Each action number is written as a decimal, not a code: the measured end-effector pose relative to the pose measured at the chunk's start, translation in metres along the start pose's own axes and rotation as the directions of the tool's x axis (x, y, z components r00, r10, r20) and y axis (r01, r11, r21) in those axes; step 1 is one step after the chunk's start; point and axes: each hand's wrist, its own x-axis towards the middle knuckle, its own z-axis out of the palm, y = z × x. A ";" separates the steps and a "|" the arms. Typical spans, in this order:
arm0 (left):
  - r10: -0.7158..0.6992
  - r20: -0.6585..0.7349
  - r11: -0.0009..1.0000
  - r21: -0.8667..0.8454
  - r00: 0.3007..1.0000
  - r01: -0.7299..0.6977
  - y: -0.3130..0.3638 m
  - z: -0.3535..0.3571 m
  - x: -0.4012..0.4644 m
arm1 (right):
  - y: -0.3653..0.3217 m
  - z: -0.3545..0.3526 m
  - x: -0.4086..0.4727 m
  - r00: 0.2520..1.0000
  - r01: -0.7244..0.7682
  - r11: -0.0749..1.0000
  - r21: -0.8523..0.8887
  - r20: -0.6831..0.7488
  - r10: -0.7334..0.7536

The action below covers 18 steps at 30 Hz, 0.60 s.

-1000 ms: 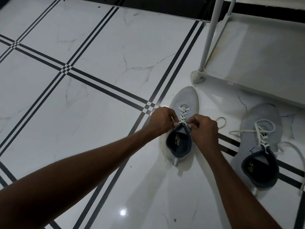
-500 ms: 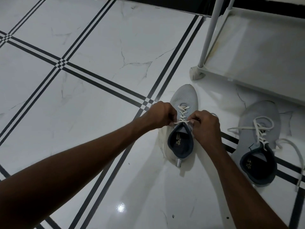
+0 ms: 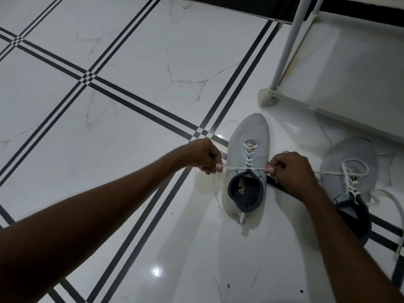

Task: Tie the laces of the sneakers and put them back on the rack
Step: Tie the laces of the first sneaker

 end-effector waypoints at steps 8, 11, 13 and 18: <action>0.179 0.154 0.841 -0.537 0.972 -0.070 0.012 -0.025 -0.019 | -0.025 -0.060 -0.008 0.870 -0.090 0.835 0.543 0.452 -0.200; 0.223 0.099 0.768 -0.630 0.970 -0.112 0.020 -0.022 -0.008 | -0.028 -0.052 -0.007 0.899 -0.064 0.746 0.663 0.363 -0.245; 0.213 0.043 0.751 -0.646 0.976 -0.136 0.026 -0.014 0.002 | -0.030 -0.039 -0.009 0.941 -0.067 0.654 0.753 0.266 -0.209; -0.010 -0.149 0.718 -0.689 0.989 -0.097 0.032 0.014 0.025 | -0.035 0.001 -0.009 0.993 -0.046 0.657 0.753 -0.037 0.112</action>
